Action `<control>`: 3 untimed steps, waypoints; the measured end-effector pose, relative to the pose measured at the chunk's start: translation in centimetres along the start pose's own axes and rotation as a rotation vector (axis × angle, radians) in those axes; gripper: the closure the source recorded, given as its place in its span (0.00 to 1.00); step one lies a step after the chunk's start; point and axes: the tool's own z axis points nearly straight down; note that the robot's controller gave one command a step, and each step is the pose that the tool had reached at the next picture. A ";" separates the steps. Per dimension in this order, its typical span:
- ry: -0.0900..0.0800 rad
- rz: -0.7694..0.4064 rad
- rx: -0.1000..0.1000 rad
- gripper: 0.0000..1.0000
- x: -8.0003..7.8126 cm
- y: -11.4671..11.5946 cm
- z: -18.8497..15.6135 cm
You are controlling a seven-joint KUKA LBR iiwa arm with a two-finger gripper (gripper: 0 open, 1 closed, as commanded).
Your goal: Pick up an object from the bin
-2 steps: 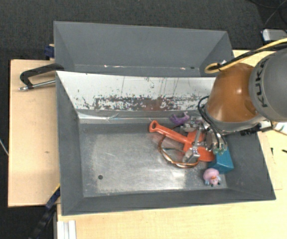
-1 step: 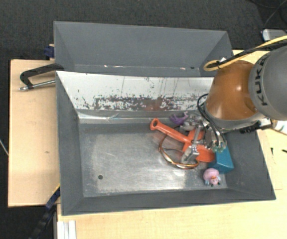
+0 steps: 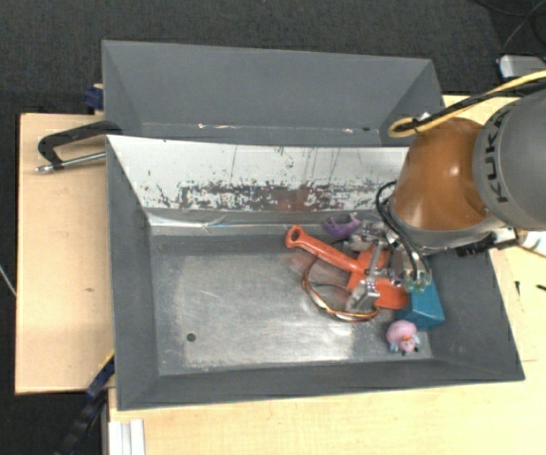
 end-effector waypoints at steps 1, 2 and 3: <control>0.001 0.000 -0.001 1.00 0.0 0.5 -0.6; 0.001 0.000 -0.001 1.00 0.0 0.5 -0.6; 0.003 0.000 -0.001 1.00 0.0 0.5 -0.8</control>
Offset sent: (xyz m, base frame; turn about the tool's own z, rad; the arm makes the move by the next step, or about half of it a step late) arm 0.0000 0.0000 0.0000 0.0000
